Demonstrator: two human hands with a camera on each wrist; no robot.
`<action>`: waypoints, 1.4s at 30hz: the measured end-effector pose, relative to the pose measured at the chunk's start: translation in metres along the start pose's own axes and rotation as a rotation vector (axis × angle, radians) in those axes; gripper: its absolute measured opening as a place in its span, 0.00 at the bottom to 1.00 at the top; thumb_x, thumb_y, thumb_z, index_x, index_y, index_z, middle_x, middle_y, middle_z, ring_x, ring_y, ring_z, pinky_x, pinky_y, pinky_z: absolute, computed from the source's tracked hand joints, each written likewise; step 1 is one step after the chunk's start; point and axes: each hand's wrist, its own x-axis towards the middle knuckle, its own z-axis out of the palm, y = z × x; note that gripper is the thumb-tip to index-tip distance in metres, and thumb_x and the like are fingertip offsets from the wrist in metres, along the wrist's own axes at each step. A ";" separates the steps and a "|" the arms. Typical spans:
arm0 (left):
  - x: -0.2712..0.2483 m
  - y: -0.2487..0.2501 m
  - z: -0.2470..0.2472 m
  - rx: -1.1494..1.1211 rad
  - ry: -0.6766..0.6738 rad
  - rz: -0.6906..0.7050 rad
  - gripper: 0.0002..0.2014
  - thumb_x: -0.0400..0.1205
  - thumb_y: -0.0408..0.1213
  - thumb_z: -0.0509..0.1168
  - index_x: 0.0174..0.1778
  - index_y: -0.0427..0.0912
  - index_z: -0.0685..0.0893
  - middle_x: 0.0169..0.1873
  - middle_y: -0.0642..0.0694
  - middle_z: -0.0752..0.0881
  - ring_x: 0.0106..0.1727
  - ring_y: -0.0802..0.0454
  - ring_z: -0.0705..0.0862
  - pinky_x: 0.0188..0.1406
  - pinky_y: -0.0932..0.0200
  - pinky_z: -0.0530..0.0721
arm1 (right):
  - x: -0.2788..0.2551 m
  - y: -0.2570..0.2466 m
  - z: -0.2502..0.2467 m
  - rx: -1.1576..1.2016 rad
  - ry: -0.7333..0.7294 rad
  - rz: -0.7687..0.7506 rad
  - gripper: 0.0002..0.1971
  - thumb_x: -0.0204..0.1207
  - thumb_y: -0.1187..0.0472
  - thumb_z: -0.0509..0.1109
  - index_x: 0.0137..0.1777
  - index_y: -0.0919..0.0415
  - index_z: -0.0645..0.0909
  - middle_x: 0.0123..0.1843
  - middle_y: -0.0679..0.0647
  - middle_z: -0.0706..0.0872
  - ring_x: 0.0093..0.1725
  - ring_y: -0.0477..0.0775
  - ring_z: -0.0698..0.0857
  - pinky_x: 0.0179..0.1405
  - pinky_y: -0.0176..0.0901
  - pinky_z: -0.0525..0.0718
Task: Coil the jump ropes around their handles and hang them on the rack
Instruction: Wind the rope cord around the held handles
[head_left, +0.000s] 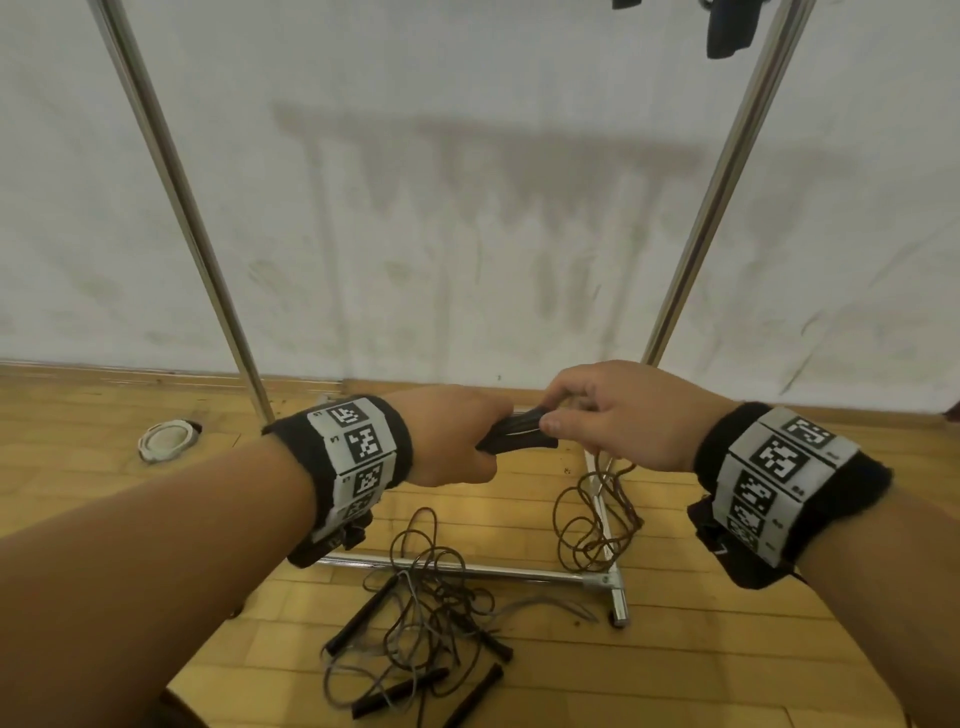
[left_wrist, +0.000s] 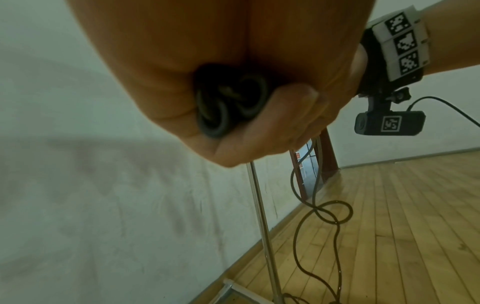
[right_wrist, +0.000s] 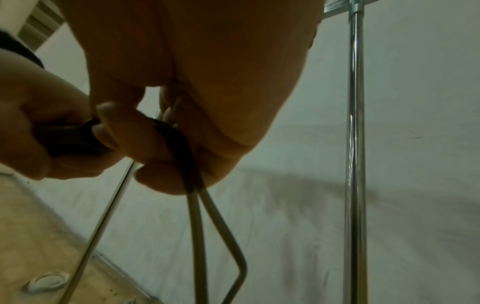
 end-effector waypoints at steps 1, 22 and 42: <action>0.000 -0.001 0.000 -0.006 0.005 0.000 0.12 0.85 0.43 0.68 0.42 0.61 0.70 0.39 0.54 0.83 0.35 0.56 0.81 0.31 0.59 0.73 | 0.000 0.000 0.001 0.018 0.002 0.003 0.09 0.87 0.43 0.65 0.59 0.42 0.83 0.33 0.43 0.88 0.33 0.44 0.86 0.36 0.40 0.84; -0.014 -0.010 -0.003 -0.834 -0.065 -0.076 0.08 0.78 0.33 0.67 0.51 0.47 0.78 0.36 0.44 0.78 0.24 0.54 0.73 0.21 0.57 0.74 | -0.005 -0.005 -0.001 0.307 0.059 -0.025 0.11 0.90 0.53 0.61 0.50 0.51 0.84 0.30 0.48 0.76 0.30 0.47 0.74 0.40 0.51 0.77; -0.012 0.033 0.014 0.211 -0.106 -0.063 0.10 0.92 0.39 0.64 0.67 0.51 0.73 0.39 0.52 0.81 0.34 0.54 0.80 0.29 0.60 0.71 | -0.007 -0.013 -0.008 -0.124 0.070 -0.100 0.07 0.86 0.49 0.67 0.52 0.44 0.86 0.43 0.36 0.85 0.45 0.34 0.83 0.44 0.29 0.76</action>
